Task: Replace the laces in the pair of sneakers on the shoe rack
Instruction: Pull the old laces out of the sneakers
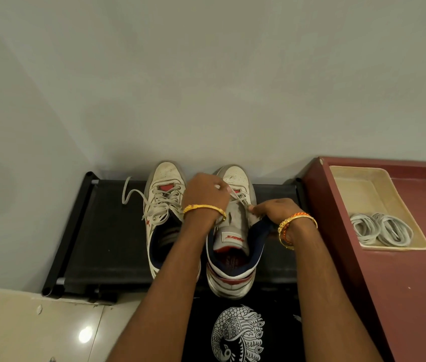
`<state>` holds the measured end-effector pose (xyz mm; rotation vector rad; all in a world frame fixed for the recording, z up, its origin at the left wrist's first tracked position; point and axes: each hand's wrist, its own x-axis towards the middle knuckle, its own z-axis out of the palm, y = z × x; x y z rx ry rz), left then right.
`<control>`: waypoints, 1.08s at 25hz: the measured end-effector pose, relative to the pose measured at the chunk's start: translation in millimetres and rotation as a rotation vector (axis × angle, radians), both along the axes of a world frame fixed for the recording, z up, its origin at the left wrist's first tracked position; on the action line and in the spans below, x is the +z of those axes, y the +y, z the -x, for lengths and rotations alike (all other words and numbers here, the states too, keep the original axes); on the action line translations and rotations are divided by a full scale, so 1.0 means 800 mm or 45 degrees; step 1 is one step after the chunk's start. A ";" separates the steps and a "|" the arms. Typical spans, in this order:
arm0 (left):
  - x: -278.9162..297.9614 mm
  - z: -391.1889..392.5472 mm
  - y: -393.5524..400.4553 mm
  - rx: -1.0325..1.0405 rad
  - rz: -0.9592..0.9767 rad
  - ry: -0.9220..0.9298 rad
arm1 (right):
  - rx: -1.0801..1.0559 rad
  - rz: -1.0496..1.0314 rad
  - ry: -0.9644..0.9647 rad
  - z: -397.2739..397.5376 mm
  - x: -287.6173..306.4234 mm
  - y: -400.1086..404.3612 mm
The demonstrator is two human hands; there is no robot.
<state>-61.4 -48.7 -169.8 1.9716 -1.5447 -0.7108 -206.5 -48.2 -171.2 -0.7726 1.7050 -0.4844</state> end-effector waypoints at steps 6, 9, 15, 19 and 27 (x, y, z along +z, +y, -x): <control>0.033 -0.057 -0.013 0.762 0.460 0.790 | 0.000 0.007 0.001 0.000 -0.003 0.000; 0.033 -0.067 -0.003 0.776 0.294 0.589 | 0.090 0.245 0.217 -0.005 -0.014 -0.003; 0.018 -0.024 0.017 -0.009 -0.275 -0.170 | 0.770 0.593 0.873 -0.049 -0.024 -0.016; 0.003 0.002 0.028 -0.230 -0.403 -0.004 | 0.797 0.432 0.985 -0.053 -0.030 -0.024; -0.013 0.012 0.029 -0.130 -0.387 -0.258 | 0.251 0.600 0.665 -0.040 -0.035 -0.021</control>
